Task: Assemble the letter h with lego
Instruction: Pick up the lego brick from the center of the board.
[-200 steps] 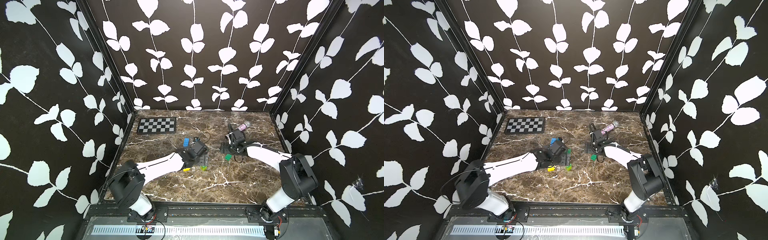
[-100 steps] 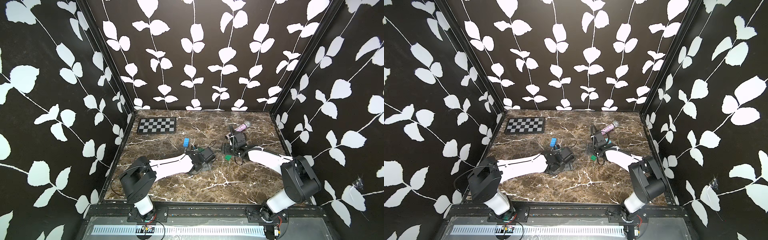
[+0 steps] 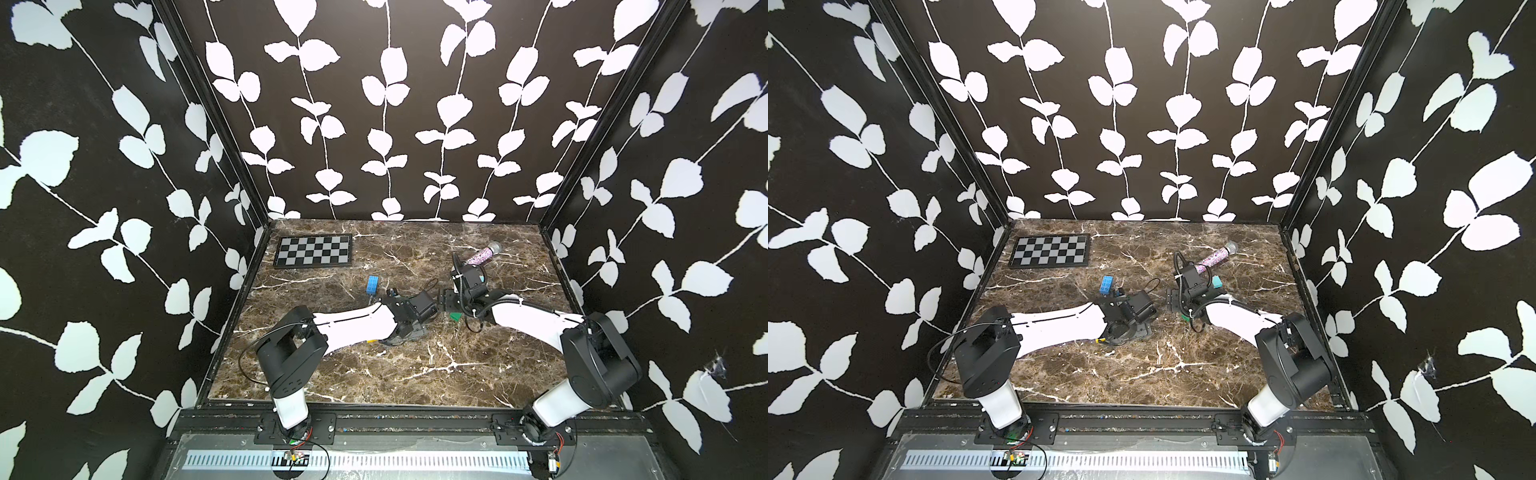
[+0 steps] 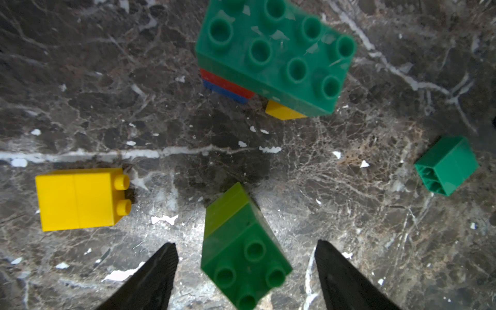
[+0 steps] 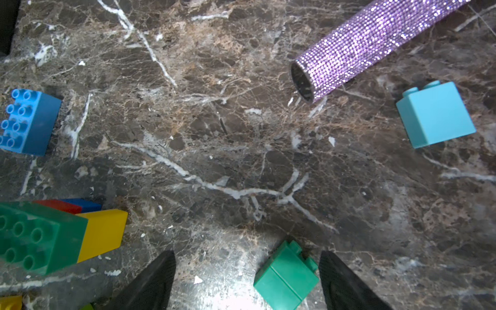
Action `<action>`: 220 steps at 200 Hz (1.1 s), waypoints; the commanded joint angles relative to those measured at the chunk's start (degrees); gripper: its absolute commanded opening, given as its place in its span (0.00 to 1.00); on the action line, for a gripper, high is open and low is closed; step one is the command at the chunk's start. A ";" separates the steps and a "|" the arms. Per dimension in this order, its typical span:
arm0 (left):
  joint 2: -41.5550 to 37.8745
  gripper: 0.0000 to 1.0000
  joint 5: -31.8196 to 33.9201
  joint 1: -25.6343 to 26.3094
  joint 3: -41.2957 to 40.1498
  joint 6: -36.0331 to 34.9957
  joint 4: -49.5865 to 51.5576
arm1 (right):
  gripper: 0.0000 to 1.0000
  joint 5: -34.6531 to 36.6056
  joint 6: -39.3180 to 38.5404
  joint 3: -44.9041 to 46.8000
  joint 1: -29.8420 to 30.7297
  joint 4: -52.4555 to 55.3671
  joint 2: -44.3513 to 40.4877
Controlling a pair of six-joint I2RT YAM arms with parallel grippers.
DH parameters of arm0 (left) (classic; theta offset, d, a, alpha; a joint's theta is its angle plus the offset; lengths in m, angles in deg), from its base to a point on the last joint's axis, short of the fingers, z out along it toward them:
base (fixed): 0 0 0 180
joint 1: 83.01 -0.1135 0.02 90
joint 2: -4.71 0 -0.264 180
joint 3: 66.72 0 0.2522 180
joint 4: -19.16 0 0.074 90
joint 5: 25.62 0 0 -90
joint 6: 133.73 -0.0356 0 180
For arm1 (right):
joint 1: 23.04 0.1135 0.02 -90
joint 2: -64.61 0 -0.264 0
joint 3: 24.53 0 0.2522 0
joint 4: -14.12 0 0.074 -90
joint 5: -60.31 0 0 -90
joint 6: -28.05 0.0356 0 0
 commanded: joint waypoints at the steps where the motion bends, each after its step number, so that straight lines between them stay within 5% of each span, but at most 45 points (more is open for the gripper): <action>1: -0.39 0.82 1.75 0.40 1.79 0.12 3.11 | 0.83 0.86 -0.82 -1.92 0.56 0.32 -0.14; 56: 1.73 0.64 2.46 0.39 3.94 1.91 6.02 | 0.83 0.63 -1.08 -2.46 0.77 0.79 0.66; 117: 3.50 0.61 0.02 0.19 3.98 2.63 4.97 | 0.82 0.29 -1.25 -2.46 0.86 0.80 0.31; 220: 1.49 0.21 -2.24 -1.14 4.57 -5.39 6.75 | 0.80 0.60 -1.52 -2.42 1.12 0.68 -0.04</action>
